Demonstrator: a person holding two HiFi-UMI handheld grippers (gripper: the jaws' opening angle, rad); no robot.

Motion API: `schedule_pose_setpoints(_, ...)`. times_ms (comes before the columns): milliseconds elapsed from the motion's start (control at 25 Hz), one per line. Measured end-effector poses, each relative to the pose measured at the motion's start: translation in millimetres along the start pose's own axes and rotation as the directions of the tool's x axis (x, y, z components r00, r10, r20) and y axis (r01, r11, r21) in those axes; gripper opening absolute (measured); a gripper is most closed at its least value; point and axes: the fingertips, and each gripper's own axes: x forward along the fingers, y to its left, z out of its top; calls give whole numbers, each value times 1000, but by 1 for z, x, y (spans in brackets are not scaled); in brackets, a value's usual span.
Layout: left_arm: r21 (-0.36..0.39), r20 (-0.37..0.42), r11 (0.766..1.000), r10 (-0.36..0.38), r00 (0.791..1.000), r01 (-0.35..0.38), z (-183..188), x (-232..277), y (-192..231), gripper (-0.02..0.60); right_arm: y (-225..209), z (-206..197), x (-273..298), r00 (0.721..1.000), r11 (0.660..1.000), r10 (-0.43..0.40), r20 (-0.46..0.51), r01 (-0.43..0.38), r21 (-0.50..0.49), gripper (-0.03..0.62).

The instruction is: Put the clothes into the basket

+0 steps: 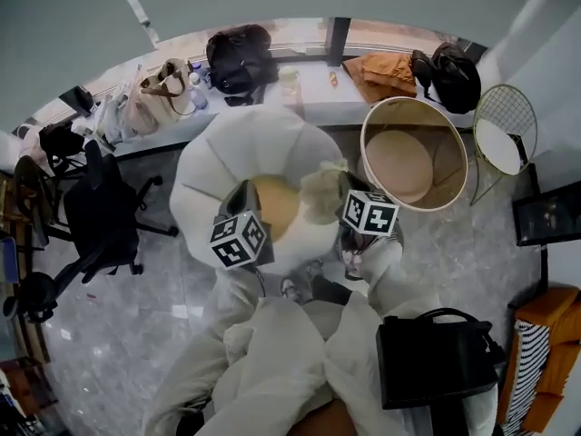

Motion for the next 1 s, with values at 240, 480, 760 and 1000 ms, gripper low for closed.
schedule_pose_setpoints(240,66,-37,988,-135,990,138,-10,-13,-40,6,-5,16,-47,994,997,-73,86,72,11,26)
schedule_pose_setpoints(480,99,-99,969,-215,972,224,-37,-23,-68,6,-14,3,-86,985,991,-133,114,129,38,26)
schedule_pose_setpoints(760,135,-158,942,-287,945,309,-58,-22,-116,6,-40,-11,-125,976,983,-170,135,158,95,26)
schedule_pose_setpoints(1000,137,-211,916,-344,915,376,-85,-10,-170,6,-74,-18,-156,970,977,-200,135,186,105,26)
